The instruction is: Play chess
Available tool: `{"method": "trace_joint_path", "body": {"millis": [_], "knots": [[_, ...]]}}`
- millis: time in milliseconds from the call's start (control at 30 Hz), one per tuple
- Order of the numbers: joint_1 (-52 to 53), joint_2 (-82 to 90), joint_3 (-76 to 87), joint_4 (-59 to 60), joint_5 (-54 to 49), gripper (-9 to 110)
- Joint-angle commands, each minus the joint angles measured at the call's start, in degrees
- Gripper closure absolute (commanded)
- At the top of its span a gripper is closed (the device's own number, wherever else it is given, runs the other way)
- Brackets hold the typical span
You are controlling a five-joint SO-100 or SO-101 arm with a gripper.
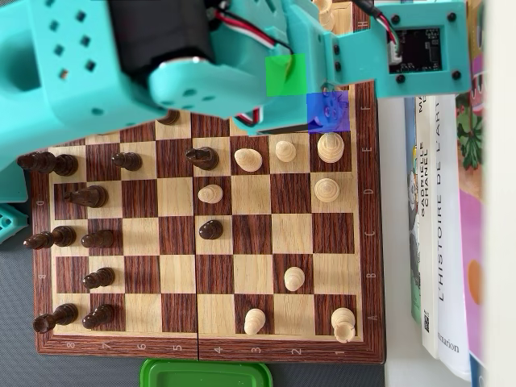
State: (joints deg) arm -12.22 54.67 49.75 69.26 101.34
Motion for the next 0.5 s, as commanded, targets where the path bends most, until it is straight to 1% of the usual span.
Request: {"method": "trace_joint_path", "body": {"millis": [0, 467], "knots": [[-0.7, 8.0, 2.0, 0.5, 1.9, 94], [-5.8, 17.0, 11.6, 0.0, 6.0, 94]]}}
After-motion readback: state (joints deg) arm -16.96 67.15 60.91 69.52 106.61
